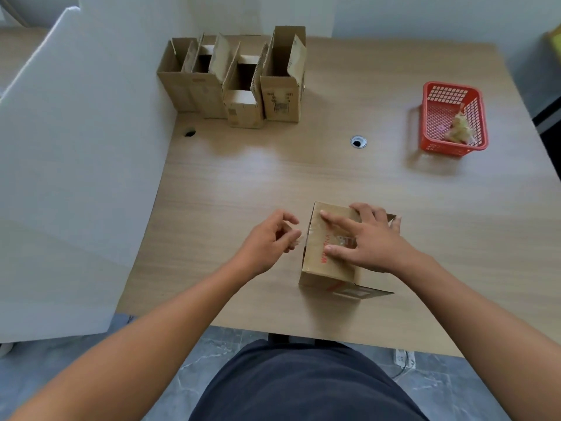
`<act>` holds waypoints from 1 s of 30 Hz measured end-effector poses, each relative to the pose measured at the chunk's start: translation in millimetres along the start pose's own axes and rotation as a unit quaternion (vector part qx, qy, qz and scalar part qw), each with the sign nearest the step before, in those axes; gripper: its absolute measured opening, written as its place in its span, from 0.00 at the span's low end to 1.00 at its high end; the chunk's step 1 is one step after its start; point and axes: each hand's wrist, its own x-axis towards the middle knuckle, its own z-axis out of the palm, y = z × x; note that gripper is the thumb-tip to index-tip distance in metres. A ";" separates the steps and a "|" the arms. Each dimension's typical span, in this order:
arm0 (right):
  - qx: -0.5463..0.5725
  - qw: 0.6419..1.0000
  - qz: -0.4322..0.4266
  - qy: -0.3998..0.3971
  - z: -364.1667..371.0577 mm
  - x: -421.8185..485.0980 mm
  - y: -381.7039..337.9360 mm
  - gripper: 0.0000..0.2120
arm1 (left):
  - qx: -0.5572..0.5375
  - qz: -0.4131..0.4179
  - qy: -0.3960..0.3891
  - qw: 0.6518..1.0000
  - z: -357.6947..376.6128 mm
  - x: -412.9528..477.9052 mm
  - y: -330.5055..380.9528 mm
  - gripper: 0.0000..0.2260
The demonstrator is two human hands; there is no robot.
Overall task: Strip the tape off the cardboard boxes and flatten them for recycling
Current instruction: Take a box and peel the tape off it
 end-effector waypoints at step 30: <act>-0.040 0.993 -0.026 0.110 21.1 -17.1 -24.9 0.42 | 0.266 0.153 -0.123 0.944 -30.0 35.7 15.5 0.20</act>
